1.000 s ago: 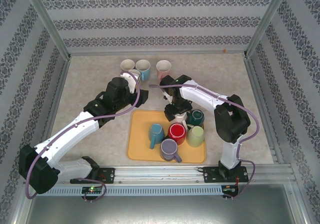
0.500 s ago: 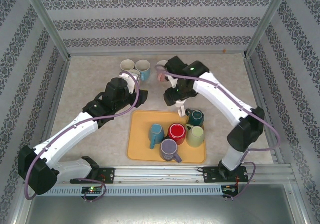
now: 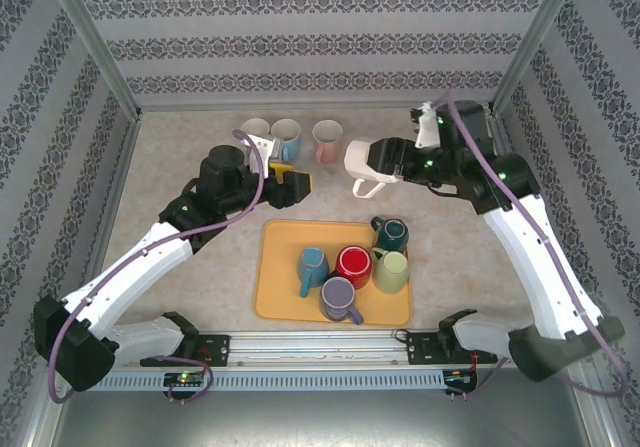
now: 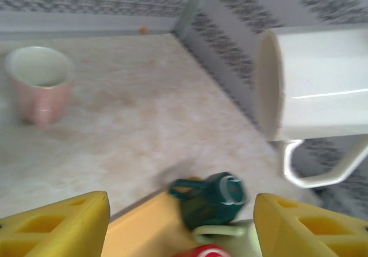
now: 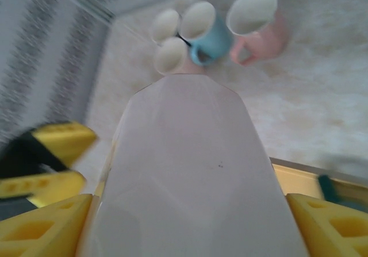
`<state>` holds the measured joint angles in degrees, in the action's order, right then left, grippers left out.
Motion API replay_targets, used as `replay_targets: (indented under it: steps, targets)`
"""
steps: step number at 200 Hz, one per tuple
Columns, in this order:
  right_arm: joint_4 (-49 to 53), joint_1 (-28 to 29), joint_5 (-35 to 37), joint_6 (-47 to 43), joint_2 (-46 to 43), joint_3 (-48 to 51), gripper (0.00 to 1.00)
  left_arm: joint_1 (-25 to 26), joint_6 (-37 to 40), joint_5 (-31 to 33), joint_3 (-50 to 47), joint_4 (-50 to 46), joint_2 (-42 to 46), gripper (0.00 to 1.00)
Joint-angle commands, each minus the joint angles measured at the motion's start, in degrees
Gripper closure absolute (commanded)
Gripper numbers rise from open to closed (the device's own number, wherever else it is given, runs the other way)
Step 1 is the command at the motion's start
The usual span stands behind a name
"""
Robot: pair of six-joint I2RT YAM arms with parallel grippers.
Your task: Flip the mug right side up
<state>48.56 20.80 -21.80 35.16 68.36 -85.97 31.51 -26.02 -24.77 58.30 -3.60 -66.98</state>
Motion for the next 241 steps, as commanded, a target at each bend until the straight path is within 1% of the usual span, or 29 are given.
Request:
replay_targets:
  steps: [1,22,43,63,89,105,145,157,189,205,241]
  targets:
    - [-24.7,-2.3,-12.8,14.7,-3.2,6.2,0.48,-2.0,-14.7,-16.4,-4.4,19.0,-2.1,0.31]
    - [-32.2,-3.0,-14.7,19.0,-5.5,10.4,0.48,-3.5,-26.1,-23.0,-6.8,33.2,-5.7,0.31]
    - [-35.0,-3.1,-15.1,20.1,-7.0,12.0,0.48,-4.5,-36.3,-26.7,-7.8,45.6,-9.3,0.3]
    - [-36.0,-3.1,-15.4,20.5,-7.8,12.7,0.48,-4.6,-43.5,-30.0,-7.3,55.9,-12.6,0.31]
    - [-36.5,-3.0,-15.5,20.4,-8.3,13.8,0.49,-4.6,-52.3,-31.6,-7.3,68.7,-16.6,0.34]
    - [-36.9,-3.1,-15.6,20.6,-8.6,14.7,0.49,-4.6,-56.2,-31.6,-7.3,74.0,-18.8,0.36]
    - [-37.2,-3.1,-15.6,20.3,-8.9,15.8,0.49,-4.4,-60.8,-31.3,-7.4,80.5,-21.7,0.41]
    - [-36.9,-3.3,-15.4,19.8,-9.2,15.8,0.5,-4.6,-60.4,-31.2,-7.8,79.7,-21.8,0.43]
    - [-36.1,-4.3,-15.2,19.3,-9.9,15.7,0.5,-6.6,-58.2,-29.6,-10.2,76.3,-20.8,0.43]
    - [-34.7,-4.4,-14.9,18.3,-10.2,15.4,0.5,-7.3,-58.5,-28.9,-10.8,76.3,-20.9,0.44]
    - [-34.1,-4.6,-14.4,17.5,-10.6,16.4,0.5,-7.0,-59.2,-29.2,-9.4,77.0,-21.0,0.44]
